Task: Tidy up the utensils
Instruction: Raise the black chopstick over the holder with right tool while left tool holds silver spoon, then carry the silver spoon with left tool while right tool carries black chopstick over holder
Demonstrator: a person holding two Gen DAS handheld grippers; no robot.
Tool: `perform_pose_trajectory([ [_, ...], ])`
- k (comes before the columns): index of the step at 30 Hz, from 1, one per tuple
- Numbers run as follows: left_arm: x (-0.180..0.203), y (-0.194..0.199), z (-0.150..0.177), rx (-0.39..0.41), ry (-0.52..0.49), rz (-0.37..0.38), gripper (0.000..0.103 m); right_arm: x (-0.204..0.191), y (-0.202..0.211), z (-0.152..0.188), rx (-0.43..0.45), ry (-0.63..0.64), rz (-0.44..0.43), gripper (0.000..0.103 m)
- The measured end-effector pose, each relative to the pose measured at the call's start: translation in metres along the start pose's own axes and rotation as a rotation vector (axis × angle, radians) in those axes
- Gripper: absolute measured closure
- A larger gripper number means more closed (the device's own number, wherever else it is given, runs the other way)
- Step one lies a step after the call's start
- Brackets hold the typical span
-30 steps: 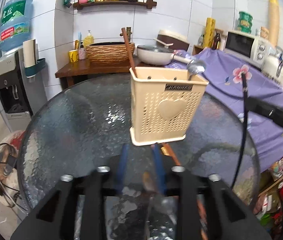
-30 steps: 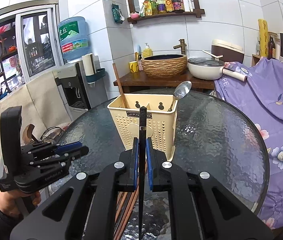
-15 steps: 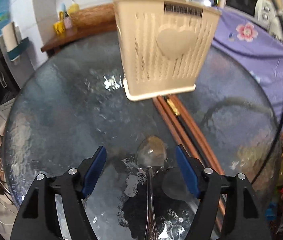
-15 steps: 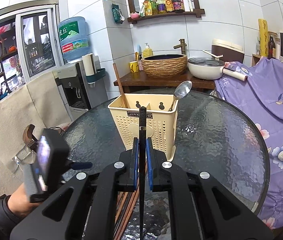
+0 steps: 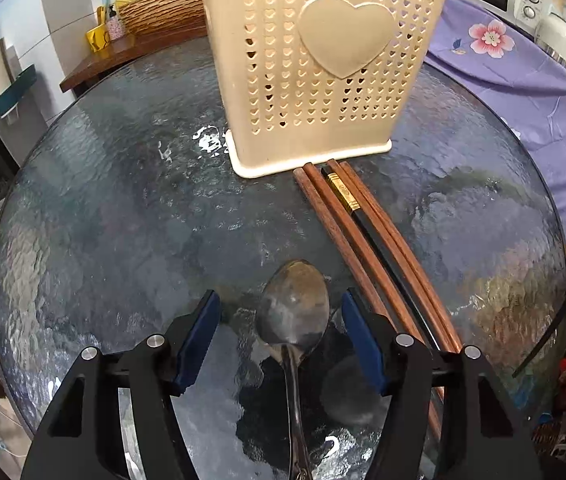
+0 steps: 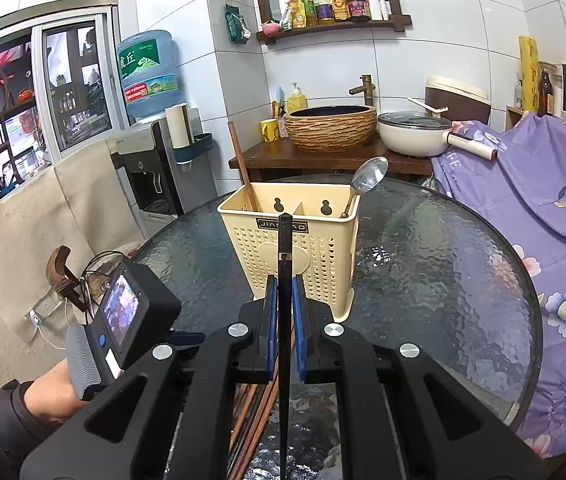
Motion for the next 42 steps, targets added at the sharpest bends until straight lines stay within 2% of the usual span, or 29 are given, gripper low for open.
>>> perform_pose_trajectory([
  [4,0.005,-0.004,-0.006,-0.005,-0.001,-0.002,0.047,-0.001,-0.001,0.001,-0.004,0.001,-0.003,0.095],
  [11,0.003,-0.005,-0.010,0.005,-0.007,-0.019,0.072,-0.001,-0.002,0.001,-0.004,0.000,-0.004,0.095],
  [16,0.000,-0.003,-0.009,0.002,0.030,0.007,0.072,-0.001,0.000,0.001,-0.004,0.001,-0.004,0.095],
  [18,-0.002,-0.001,-0.007,0.002,0.039,0.016,0.067,-0.001,-0.001,0.000,-0.005,0.002,-0.002,0.095],
  [19,-0.003,-0.001,-0.005,0.007,0.035,0.011,0.064,-0.001,-0.002,0.000,-0.006,0.002,-0.002,0.095],
  [22,-0.002,0.000,0.000,0.022,0.006,-0.032,0.064,-0.002,-0.004,-0.001,-0.010,-0.001,-0.004,0.095],
  [24,0.000,0.001,0.002,0.024,0.001,-0.029,0.065,-0.002,-0.003,-0.001,-0.009,-0.002,-0.006,0.095],
  [26,-0.001,0.001,0.002,0.027,-0.004,-0.023,0.070,-0.002,-0.003,-0.001,-0.010,-0.002,-0.007,0.095],
  [31,-0.004,0.002,0.000,0.016,0.006,0.007,0.071,-0.002,-0.004,-0.001,-0.011,-0.006,-0.004,0.095],
  [34,-0.012,0.003,-0.005,0.018,0.026,0.027,0.078,-0.002,-0.005,0.000,-0.013,-0.007,-0.002,0.095],
  [42,-0.025,0.002,-0.015,0.009,0.037,0.041,0.085,-0.001,-0.005,0.000,-0.013,-0.005,-0.003,0.095],
])
Point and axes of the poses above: each gripper's, at about its wrist camera, not at the fingertips, and y roughly against the way its jaws point, x to its right, z to its underside, the point moved 3 cm from there along -y, roughly the way its jaws point, and after that the axes turned 12 degrees about y, right-handed, at the moved point
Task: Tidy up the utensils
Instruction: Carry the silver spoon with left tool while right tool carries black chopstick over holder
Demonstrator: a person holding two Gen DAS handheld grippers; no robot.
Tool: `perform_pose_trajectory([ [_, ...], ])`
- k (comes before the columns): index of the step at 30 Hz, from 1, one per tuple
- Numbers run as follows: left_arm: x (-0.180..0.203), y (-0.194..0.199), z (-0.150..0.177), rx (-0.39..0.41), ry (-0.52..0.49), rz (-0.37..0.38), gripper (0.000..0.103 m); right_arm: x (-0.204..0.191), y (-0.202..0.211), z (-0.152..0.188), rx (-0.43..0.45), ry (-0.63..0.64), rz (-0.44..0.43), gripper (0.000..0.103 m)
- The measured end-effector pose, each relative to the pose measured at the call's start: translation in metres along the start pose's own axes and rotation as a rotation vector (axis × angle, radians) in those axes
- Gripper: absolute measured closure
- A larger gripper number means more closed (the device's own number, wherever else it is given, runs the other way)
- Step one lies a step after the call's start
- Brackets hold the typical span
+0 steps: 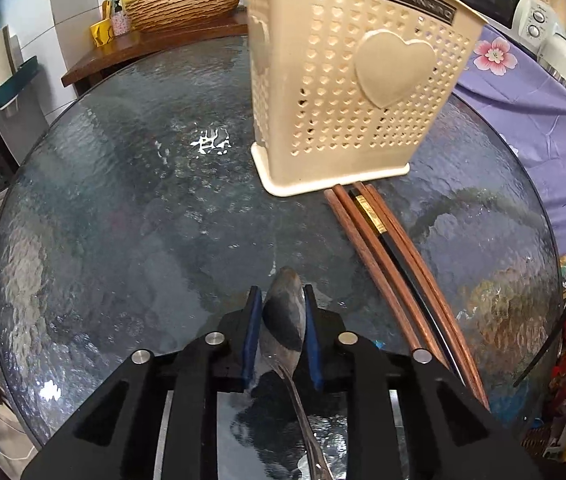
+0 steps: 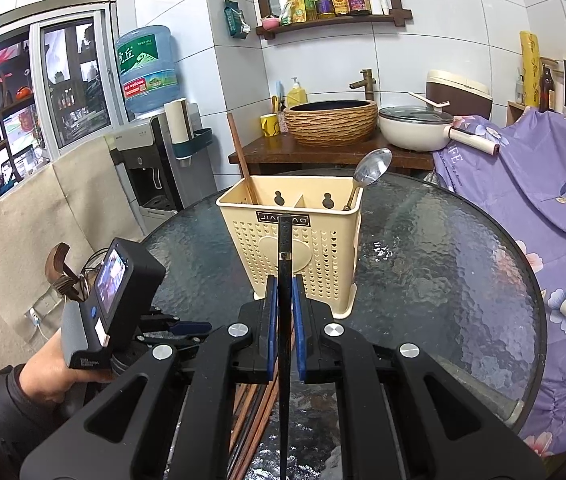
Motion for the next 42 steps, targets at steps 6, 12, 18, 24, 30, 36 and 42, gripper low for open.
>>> perform_pose_trajectory([
  [6,-0.021,-0.009,-0.010,-0.012,0.054,0.032,0.098,-0.001,0.000,0.000,0.001,0.004,-0.004,0.095],
  [12,-0.033,-0.010,-0.019,-0.013,0.068,0.020,0.098,-0.002,0.000,0.000,0.000,0.007,-0.005,0.095],
  [18,-0.037,0.001,-0.025,0.039,0.103,0.056,0.098,-0.001,0.000,-0.001,0.002,0.005,-0.004,0.095],
  [24,-0.028,0.029,-0.034,0.145,0.093,0.084,0.098,-0.001,0.002,-0.003,0.013,0.003,-0.002,0.095],
  [30,-0.018,0.052,-0.036,0.240,0.094,0.108,0.098,0.000,0.005,-0.007,0.022,0.005,0.003,0.095],
  [36,-0.010,0.075,-0.036,0.341,0.111,0.146,0.098,-0.001,0.007,-0.009,0.027,0.007,0.001,0.095],
  [42,0.000,0.097,-0.038,0.451,0.118,0.168,0.098,0.001,0.016,-0.015,0.057,0.007,-0.012,0.095],
])
Point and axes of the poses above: each gripper's, at about its wrist camera, not at the fingertips, and y roughly against the way its jaws point, x to its right, z to its underside, the point moved 3 cm from there along -y, roughly the way its jaws point, and after that the axes turned 12 degrees about y, right-handed, at the moved point
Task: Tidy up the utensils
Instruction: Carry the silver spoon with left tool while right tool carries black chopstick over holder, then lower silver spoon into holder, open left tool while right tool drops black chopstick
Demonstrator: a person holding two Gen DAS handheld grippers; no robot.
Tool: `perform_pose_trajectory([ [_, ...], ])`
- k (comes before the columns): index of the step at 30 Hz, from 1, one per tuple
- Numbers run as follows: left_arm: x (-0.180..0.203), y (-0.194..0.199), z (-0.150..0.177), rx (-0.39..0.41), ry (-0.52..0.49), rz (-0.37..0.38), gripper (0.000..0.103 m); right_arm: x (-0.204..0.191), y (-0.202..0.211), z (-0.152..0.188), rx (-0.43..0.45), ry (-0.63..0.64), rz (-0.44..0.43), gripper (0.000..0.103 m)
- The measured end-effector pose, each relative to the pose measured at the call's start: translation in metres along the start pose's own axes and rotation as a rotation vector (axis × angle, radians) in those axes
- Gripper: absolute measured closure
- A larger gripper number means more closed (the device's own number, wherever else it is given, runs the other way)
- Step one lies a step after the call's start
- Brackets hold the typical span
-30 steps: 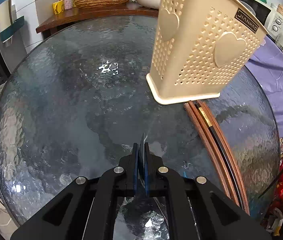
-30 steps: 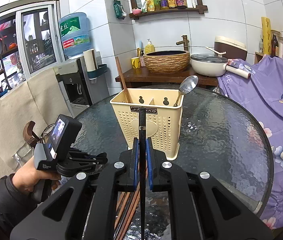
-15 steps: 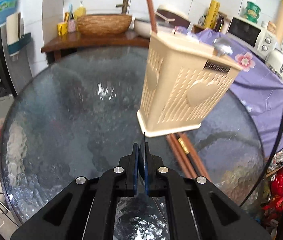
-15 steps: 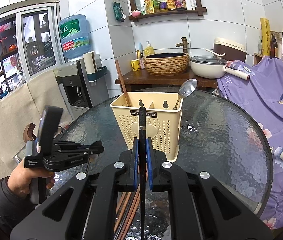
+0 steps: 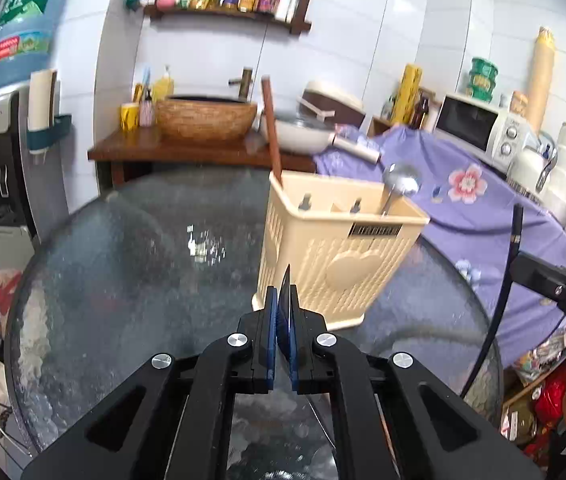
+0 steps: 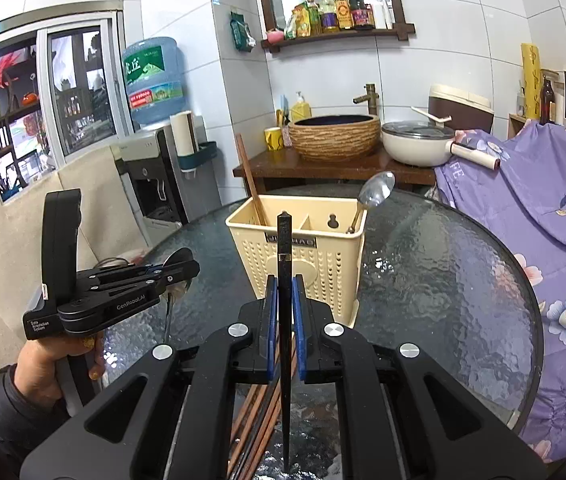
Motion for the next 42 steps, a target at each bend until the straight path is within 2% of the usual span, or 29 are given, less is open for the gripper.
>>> perform_pose_trajectory([
  [8,0.026,0.020,-0.031,0.149,-0.031,0.027,0.098,0.004,0.014,-0.024,0.034,-0.009,-0.047,0.095],
  [11,0.035,0.024,-0.047,0.178,-0.036,0.039,0.098,0.002,0.019,-0.039,0.055,0.005,-0.060,0.095],
  [18,0.053,0.036,-0.103,0.315,-0.035,0.025,0.098,0.008,0.034,-0.100,0.113,0.037,-0.088,0.095],
  [21,0.061,0.037,-0.125,0.375,-0.046,-0.006,0.098,0.017,0.042,-0.138,0.161,0.048,-0.066,0.095],
  [24,0.073,0.026,-0.145,0.455,-0.091,-0.083,0.098,0.026,0.043,-0.169,0.193,0.060,-0.029,0.095],
  [29,0.077,-0.004,-0.154,0.525,-0.105,-0.177,0.098,0.043,0.024,-0.197,0.228,0.072,0.054,0.095],
  [34,0.076,-0.034,-0.135,0.578,-0.156,-0.273,0.098,0.055,-0.013,-0.191,0.189,0.048,0.059,0.095],
  [42,0.058,-0.041,-0.103,0.478,-0.111,-0.221,0.098,0.055,-0.043,-0.152,0.126,0.039,0.044,0.095],
])
Point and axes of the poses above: each gripper's, at about its wrist camera, not at the fingertips, and y roughly against the way its jaws point, x to its right, z to its underside, the point moved 3 cm from there along -y, roughly the way its jaws point, and after that the axes turned 12 degrees about y, right-handed, at the moved point
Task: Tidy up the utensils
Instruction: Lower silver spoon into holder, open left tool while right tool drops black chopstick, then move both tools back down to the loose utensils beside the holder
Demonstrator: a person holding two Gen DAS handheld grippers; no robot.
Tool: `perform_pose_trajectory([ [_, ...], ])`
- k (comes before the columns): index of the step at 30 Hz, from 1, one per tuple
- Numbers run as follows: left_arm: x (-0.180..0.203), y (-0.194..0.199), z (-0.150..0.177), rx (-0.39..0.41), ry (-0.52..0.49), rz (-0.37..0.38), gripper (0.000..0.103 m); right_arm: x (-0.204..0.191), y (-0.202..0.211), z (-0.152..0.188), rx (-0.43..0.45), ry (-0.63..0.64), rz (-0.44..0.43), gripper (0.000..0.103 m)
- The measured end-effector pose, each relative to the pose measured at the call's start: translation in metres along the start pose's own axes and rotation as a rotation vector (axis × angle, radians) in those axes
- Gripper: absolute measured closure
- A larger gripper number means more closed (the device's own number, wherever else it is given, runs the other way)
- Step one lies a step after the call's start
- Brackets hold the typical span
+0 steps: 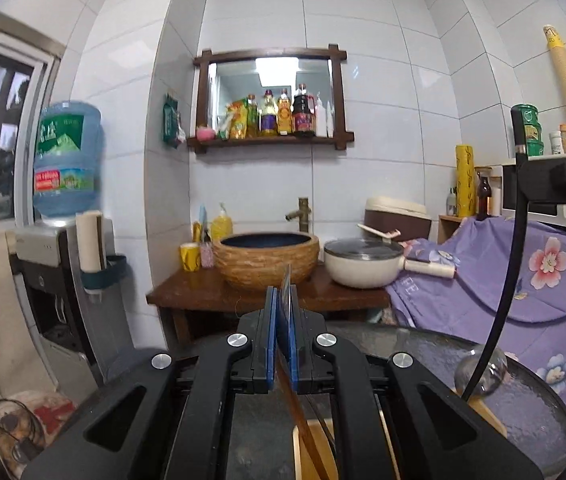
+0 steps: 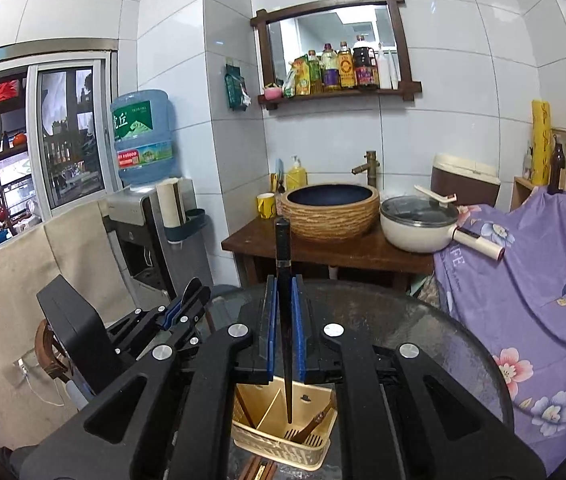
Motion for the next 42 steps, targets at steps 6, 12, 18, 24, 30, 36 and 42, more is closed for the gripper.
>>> perform_pose_trajectory([
  [6,0.002,0.004,0.022,-0.057,-0.041,0.033,0.098,-0.005,-0.011,0.028,-0.045,-0.013,-0.015,0.095],
  [12,-0.005,0.002,0.042,-0.136,-0.014,0.053,0.098,0.000,-0.023,0.054,-0.096,-0.057,-0.017,0.095],
  [18,-0.005,-0.001,0.054,-0.179,-0.022,0.071,0.098,0.007,-0.025,0.066,-0.102,-0.080,-0.002,0.095],
  [24,-0.009,0.011,0.049,-0.158,0.027,0.094,0.033,0.014,-0.025,0.070,-0.103,-0.101,-0.010,0.065],
  [30,-0.016,0.030,0.048,-0.201,0.068,0.121,0.008,0.019,-0.014,0.086,-0.094,-0.131,0.021,0.045],
  [36,-0.034,0.048,0.071,-0.370,0.085,0.105,0.007,0.007,0.009,0.109,-0.096,-0.089,0.063,0.038],
  [42,-0.056,0.072,0.098,-0.461,0.135,0.069,0.007,-0.017,0.008,0.152,-0.209,-0.041,0.025,0.032],
])
Point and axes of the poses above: each gripper's, at about its wrist camera, not at the fingertips, and y roughly against the way its jaws point, x to its right, z to its underside, the point moved 3 cm from there along -y, roughly the way its jaws point, and after that the axes turned 12 degrees about y, right-handed, at the moved point
